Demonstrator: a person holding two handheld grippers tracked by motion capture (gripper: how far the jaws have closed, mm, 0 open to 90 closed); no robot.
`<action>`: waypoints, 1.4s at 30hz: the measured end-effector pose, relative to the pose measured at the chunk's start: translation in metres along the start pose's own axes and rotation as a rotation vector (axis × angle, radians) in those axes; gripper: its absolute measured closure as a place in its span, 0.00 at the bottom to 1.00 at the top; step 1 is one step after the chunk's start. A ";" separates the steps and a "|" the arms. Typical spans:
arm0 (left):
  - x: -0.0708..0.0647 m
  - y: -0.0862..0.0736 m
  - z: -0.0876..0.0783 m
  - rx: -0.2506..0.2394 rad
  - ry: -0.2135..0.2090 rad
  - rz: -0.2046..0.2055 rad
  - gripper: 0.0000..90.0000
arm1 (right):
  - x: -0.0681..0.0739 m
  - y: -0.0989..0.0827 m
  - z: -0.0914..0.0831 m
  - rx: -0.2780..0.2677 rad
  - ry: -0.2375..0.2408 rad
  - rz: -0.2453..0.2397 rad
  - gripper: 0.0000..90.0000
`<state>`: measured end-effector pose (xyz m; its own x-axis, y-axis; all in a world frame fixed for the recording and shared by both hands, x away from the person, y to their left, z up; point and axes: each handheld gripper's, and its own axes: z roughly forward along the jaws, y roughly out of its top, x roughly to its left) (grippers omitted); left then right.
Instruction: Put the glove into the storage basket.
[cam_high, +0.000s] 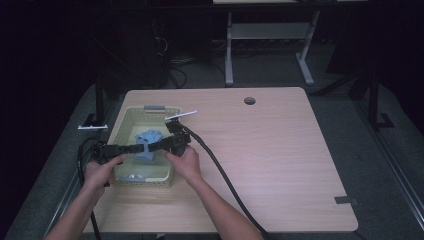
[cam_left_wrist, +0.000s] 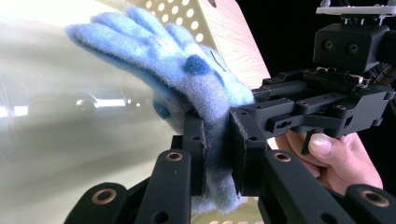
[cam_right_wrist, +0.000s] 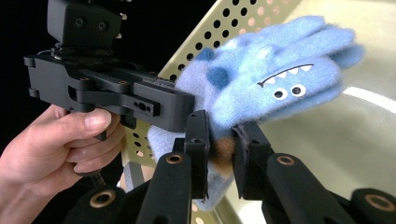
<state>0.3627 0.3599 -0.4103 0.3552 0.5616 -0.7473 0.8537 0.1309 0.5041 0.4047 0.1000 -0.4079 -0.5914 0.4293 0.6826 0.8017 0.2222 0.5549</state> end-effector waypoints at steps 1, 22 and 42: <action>0.000 0.000 0.000 0.000 0.001 0.000 0.86 | 0.000 0.000 0.000 0.000 -0.002 -0.001 0.86; 0.000 0.001 -0.001 -0.013 0.001 -0.012 0.87 | -0.002 0.002 -0.004 -0.012 -0.015 0.001 0.84; -0.006 0.005 0.009 0.098 0.215 0.054 0.87 | -0.004 0.004 -0.033 -0.050 -0.065 -0.020 0.84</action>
<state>0.3679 0.3501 -0.4071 0.3209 0.7278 -0.6061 0.8724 0.0220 0.4883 0.4077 0.0704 -0.3926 -0.5990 0.4812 0.6400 0.7837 0.1882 0.5919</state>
